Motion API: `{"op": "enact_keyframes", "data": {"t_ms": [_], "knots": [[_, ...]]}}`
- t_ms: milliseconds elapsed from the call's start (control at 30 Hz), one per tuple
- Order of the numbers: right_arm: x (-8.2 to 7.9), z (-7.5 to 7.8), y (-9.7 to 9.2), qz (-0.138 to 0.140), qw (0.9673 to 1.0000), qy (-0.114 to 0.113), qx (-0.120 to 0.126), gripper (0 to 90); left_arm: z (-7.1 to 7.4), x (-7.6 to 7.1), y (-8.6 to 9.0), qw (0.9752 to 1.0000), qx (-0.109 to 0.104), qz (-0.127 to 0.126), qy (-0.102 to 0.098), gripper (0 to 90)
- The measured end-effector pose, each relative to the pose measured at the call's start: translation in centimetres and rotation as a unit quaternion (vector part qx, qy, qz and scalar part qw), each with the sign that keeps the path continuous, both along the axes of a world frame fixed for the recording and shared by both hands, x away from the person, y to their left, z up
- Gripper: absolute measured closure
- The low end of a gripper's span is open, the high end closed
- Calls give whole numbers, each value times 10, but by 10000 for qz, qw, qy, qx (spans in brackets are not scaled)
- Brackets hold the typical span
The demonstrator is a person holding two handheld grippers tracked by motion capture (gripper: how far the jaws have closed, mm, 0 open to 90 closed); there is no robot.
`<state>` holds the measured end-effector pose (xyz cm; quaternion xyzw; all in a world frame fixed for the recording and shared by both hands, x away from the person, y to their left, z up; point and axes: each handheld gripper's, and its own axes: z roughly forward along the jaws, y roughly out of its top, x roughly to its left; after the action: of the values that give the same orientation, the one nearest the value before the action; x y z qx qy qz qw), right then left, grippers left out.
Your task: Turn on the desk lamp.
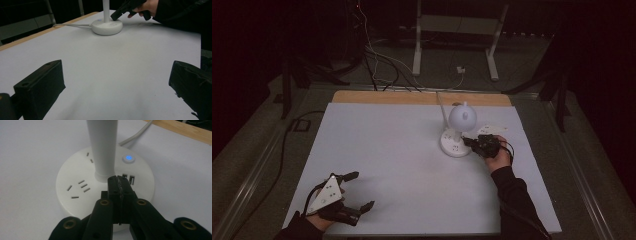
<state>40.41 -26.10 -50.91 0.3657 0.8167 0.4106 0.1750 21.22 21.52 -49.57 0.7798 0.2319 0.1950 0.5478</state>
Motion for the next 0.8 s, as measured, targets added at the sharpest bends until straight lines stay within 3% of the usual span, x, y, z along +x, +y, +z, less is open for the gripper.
{"op": "enact_keyframes", "data": {"t_ms": [133, 367, 567, 633, 733, 767, 800], "knots": [[0, -2, -3, -57, 9999, -9, 118, 900, 0, 0, 0, 10000, -4, -6, -8, 5], [0, 1, -2, -82, 9999, 58, 78, 900, 0, 0, 0, 10000, -5, -1, -13, 5], [-3, 11, -6, -119, 9996, -113, 220, 897, 0, 0, 0, 10000, 9, -6, -9, 5], [-4, 11, -6, -148, 9993, -134, 311, 729, 0, 0, 0, 10000, 1, -5, -15, 5], [-6, 13, -8, -186, 9989, -80, 418, 605, 0, 0, 0, 10000, -14, 2, -12, 5], [-7, 15, -9, -140, 9988, -60, 475, 512, 0, 0, 0, 10000, -10, 1, -15, 5], [-7, 15, -9, -140, 9988, -60, 475, 512, 0, 0, 0, 10000, -11, -3, -14, 5]]}}
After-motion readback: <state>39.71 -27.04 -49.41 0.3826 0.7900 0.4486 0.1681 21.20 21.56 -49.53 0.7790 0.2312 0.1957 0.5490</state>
